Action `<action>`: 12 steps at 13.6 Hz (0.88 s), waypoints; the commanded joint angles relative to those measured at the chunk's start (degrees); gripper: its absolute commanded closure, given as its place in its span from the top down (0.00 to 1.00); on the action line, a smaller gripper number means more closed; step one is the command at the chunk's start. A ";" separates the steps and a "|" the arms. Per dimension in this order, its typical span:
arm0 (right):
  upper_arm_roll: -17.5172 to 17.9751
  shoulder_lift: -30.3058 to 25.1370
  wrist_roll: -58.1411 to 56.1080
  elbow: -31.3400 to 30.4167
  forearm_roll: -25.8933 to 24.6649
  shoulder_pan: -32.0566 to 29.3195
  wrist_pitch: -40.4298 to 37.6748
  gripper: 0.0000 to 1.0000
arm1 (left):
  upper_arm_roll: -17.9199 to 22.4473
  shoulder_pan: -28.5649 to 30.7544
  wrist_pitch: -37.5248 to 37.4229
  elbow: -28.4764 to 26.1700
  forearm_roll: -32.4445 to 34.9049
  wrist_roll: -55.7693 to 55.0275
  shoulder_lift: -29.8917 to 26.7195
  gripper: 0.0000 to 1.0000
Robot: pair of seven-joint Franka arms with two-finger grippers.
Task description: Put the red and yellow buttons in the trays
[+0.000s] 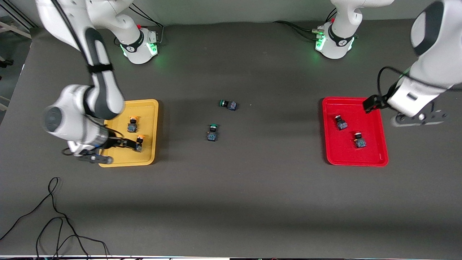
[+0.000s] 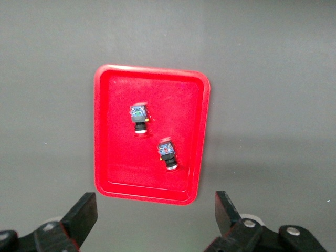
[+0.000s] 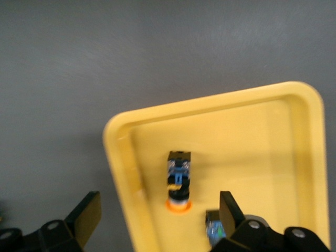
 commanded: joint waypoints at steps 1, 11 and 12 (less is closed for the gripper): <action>-3.84 -4.57 -1.66 7.60 -1.15 0.19 -12.44 1.00 | 0.71 0.09 1.08 1.02 0.22 3.14 -0.84 1.00; -1.32 -19.51 -1.30 17.48 -17.49 -1.29 -28.93 1.00 | 0.71 0.35 -4.27 7.53 0.22 3.05 0.31 1.00; 2.44 -20.73 -1.30 17.13 -18.82 -3.91 -28.93 1.00 | 0.71 0.35 -5.50 7.80 0.22 3.14 0.48 1.00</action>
